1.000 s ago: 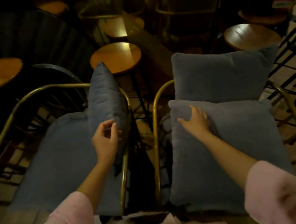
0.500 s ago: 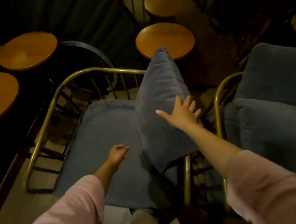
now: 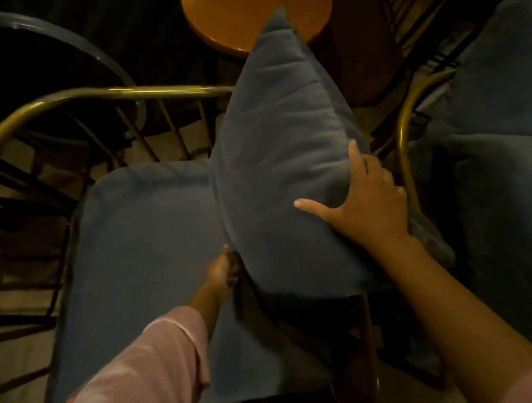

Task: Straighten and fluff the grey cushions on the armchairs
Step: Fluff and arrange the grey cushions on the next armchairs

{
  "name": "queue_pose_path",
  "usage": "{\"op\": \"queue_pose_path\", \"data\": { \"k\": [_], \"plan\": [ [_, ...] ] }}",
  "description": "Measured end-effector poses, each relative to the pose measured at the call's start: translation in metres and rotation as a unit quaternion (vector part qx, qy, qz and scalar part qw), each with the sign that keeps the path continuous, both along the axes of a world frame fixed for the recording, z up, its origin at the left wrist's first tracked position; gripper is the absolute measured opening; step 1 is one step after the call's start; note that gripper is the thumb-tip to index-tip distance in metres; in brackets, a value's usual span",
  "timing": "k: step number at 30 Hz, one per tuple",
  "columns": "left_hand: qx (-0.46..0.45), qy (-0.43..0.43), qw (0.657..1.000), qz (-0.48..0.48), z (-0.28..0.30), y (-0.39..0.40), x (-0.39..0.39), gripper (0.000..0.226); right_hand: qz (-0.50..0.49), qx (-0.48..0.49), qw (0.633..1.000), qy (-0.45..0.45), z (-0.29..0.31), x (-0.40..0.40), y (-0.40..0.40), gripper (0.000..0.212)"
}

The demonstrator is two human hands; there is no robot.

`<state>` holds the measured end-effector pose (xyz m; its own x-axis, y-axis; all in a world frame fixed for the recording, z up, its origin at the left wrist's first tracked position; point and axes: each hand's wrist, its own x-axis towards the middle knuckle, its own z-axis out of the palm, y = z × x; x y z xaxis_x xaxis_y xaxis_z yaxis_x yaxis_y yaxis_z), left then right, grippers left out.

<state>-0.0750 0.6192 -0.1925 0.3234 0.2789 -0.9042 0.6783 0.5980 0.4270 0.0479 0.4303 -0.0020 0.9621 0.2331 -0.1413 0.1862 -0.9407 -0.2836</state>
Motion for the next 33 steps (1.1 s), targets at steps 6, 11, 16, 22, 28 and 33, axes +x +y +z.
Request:
{"op": "queue_pose_path", "data": {
  "k": [6,11,16,22,28,33],
  "plan": [
    [-0.086,-0.113,0.989,0.042,-0.05,-0.021,0.027,0.079,-0.033,0.028,0.999,0.0,-0.023,0.025,-0.007,0.126],
    [-0.135,-0.132,0.978,0.09,-0.038,-0.015,0.026,0.081,-0.043,0.076,0.996,-0.017,-0.02,0.025,-0.007,0.119],
    [-0.088,-0.123,0.986,0.071,-0.002,0.021,0.011,0.088,-0.051,0.202,0.978,-0.001,-0.005,0.019,-0.014,0.103],
    [0.196,-0.024,0.976,0.089,0.037,0.089,-0.069,0.084,-0.101,0.334,0.93,0.113,-0.036,-0.058,-0.012,0.095],
    [0.288,-0.019,0.951,0.113,0.049,0.135,-0.156,0.048,-0.147,0.363,0.876,0.283,-0.096,-0.139,-0.004,0.104],
    [0.311,-0.014,0.942,0.127,0.036,0.135,-0.192,0.06,-0.151,0.364,0.843,0.366,-0.134,-0.159,0.004,0.108]
  ]
}}
